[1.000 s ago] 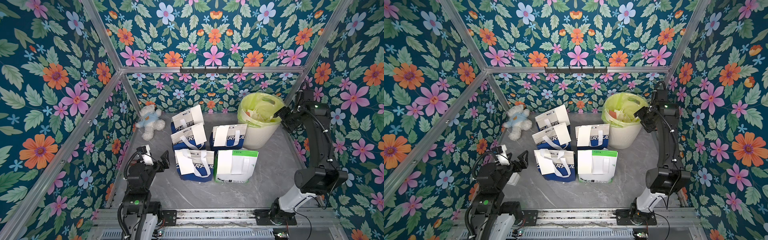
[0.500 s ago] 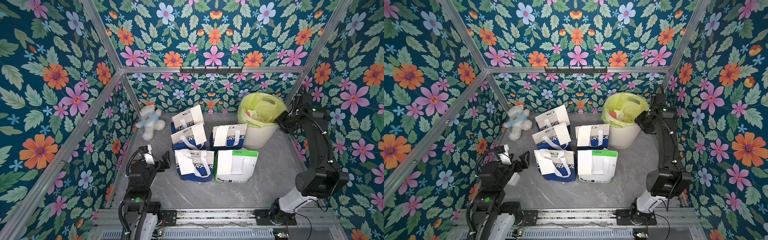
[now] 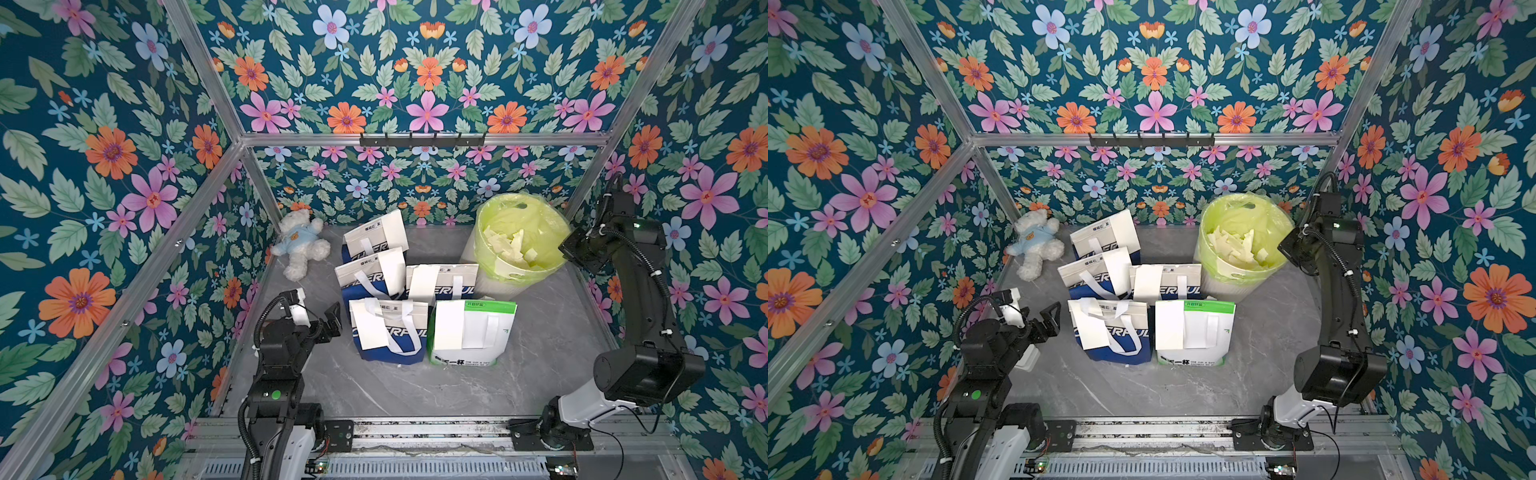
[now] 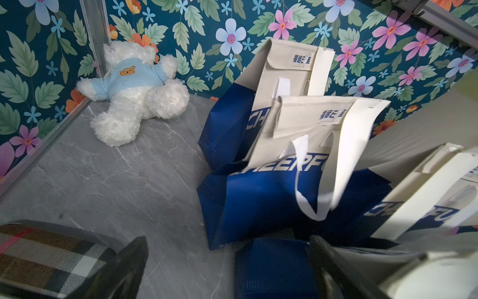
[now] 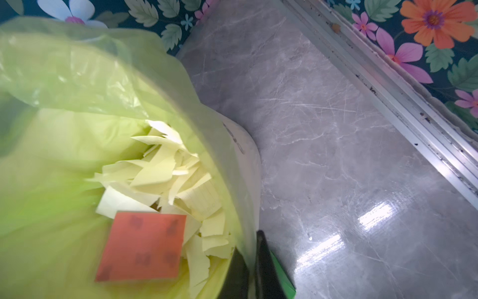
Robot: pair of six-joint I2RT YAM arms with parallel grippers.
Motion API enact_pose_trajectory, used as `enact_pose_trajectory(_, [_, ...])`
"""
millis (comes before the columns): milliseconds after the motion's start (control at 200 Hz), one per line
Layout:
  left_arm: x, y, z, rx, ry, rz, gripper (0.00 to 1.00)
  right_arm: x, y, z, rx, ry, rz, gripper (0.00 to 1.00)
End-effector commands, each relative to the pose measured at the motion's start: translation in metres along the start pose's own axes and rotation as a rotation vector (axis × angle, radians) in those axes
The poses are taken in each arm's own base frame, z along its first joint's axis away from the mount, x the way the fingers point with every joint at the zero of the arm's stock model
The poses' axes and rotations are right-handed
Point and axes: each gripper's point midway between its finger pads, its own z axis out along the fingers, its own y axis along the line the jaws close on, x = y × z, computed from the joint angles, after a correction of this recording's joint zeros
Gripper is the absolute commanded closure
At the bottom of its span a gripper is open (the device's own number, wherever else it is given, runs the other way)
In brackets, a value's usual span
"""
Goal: Shred takeout receipts and throw away
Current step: Pick up the trash bin from the center of the board.
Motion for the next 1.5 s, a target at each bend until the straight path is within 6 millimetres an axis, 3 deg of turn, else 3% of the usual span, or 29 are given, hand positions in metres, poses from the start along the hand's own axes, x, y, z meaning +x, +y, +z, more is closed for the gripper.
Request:
enact_pose_trajectory(0, [-0.005, -0.004, -0.001, 0.017, -0.017, 0.005, 0.01, 0.007, 0.001, 0.001, -0.021, 0.028, 0.014, 0.95])
enact_pose_trajectory(230, [-0.004, -0.005, -0.001, 0.023, -0.014, 0.002, 0.01, 0.001, 0.01, 0.003, -0.049, 0.027, 0.011, 0.85])
enact_pose_trajectory(345, [-0.004, -0.005, -0.001, 0.022, -0.014, 0.002, 0.01, -0.005, 0.015, 0.007, -0.051, 0.034, 0.011, 0.85])
enact_pose_trajectory(465, [-0.004, -0.005, -0.001, 0.023, -0.013, 0.002, 0.01, -0.008, 0.018, 0.004, -0.054, 0.031, 0.009, 0.89])
enact_pose_trajectory(480, [-0.004, -0.005, -0.001, 0.023, -0.013, 0.002, 0.01, -0.008, 0.016, 0.016, -0.038, 0.053, 0.013, 0.89])
enact_pose_trajectory(515, [-0.004, -0.005, -0.001, 0.022, -0.012, 0.002, 0.01, -0.008, 0.016, 0.018, -0.035, 0.059, 0.013, 0.93])
enact_pose_trajectory(820, [-0.004, -0.005, 0.0, 0.022, -0.011, 0.001, 0.01, -0.011, 0.015, 0.014, -0.025, 0.045, 0.017, 1.0])
enact_pose_trajectory(1100, [-0.004, -0.006, -0.001, 0.027, -0.016, 0.002, 0.01, -0.017, 0.014, -0.008, -0.011, -0.007, 0.024, 1.0])
enact_pose_trajectory(1110, [-0.004, -0.006, -0.001, 0.027, -0.016, 0.002, 0.01, -0.017, 0.015, -0.019, -0.023, -0.028, 0.02, 1.0])
enact_pose_trajectory(1140, [-0.004, -0.006, -0.001, 0.027, -0.017, 0.004, 0.01, -0.017, 0.014, -0.027, -0.022, -0.041, 0.014, 1.0])
enact_pose_trajectory(1320, [-0.004, -0.006, -0.001, 0.03, -0.017, 0.002, 0.01, -0.011, -0.001, -0.055, 0.031, -0.087, -0.034, 1.0])
enact_pose_trajectory(1499, [-0.003, -0.006, -0.001, 0.028, -0.015, 0.001, 0.01, 0.009, -0.023, -0.077, 0.056, -0.14, -0.053, 1.0])
